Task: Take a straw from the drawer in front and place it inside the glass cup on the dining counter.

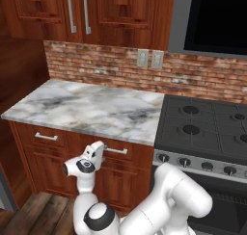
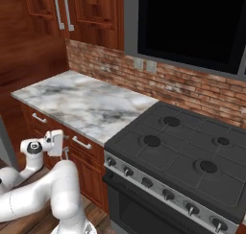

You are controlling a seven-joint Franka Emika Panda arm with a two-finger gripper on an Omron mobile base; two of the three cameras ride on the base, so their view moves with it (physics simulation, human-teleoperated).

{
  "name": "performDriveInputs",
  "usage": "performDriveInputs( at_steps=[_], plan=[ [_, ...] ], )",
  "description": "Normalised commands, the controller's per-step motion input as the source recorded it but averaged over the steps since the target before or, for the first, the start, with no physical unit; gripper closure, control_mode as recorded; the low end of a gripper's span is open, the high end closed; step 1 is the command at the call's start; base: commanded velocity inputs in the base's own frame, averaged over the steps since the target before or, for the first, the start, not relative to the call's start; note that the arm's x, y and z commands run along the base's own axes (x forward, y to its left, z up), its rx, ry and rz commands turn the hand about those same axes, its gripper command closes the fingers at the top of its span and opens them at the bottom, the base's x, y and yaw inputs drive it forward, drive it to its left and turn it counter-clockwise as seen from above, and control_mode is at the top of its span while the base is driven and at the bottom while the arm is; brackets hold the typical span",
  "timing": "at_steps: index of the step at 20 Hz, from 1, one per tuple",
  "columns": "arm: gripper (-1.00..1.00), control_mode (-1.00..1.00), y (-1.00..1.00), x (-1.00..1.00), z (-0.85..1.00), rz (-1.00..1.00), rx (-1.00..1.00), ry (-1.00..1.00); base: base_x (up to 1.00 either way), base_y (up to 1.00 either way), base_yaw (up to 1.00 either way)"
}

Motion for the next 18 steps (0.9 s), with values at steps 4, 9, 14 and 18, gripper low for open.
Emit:
performDriveInputs(
  at_steps=[4, 9, 14, 18],
  plan=[
    [-1.00, -1.00, 0.00, 0.31, -0.24, 0.01, -0.04, 0.00, 0.00, 0.00, 0.00],
    [-1.00, -1.00, -0.04, 0.18, -0.32, 0.00, -0.05, 0.00, 0.00, 0.00, 0.00],
    [-1.00, -1.00, -0.05, 0.13, -0.32, 0.00, -0.06, 0.00, 0.00, 0.00, 0.00],
    [-1.00, -1.00, -0.04, 0.18, -0.27, 0.01, -0.06, 0.00, 0.00, 0.00, 0.00]
  ],
)
